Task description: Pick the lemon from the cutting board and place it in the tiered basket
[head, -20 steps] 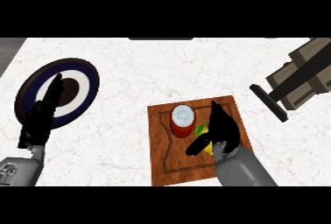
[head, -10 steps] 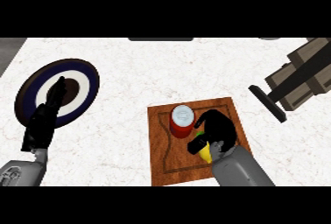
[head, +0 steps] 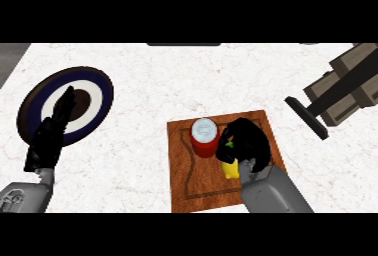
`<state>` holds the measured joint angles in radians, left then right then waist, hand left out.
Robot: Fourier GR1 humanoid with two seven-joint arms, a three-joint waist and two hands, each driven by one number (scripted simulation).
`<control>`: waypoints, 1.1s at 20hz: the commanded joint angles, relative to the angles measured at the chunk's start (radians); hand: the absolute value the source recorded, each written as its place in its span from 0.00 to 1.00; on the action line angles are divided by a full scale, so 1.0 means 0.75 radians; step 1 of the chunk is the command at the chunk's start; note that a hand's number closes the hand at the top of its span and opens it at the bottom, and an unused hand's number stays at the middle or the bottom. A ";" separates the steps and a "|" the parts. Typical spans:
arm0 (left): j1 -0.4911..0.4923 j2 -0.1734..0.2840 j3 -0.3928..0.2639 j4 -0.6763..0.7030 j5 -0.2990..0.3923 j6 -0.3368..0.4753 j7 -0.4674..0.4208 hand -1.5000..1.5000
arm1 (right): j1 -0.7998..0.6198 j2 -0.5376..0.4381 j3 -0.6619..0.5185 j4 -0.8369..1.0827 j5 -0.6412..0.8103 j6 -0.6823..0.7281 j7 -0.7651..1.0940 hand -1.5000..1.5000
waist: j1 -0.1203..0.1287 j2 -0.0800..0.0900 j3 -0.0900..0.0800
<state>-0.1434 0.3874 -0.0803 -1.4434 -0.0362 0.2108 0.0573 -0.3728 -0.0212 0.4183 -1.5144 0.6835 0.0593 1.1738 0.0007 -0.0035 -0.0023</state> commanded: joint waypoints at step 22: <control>-0.081 -0.027 -0.059 0.002 -0.036 -0.033 0.014 0.50 | -1.501 -0.485 -0.695 0.877 1.005 -0.005 0.282 1.00 | 0.135 0.027 -0.008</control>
<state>-0.2213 0.3686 -0.1190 -1.4358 -0.0518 0.1782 0.0713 -1.3461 -0.3251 -0.0810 -0.9745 1.3469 -0.0350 1.1975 0.0977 0.0226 -0.0085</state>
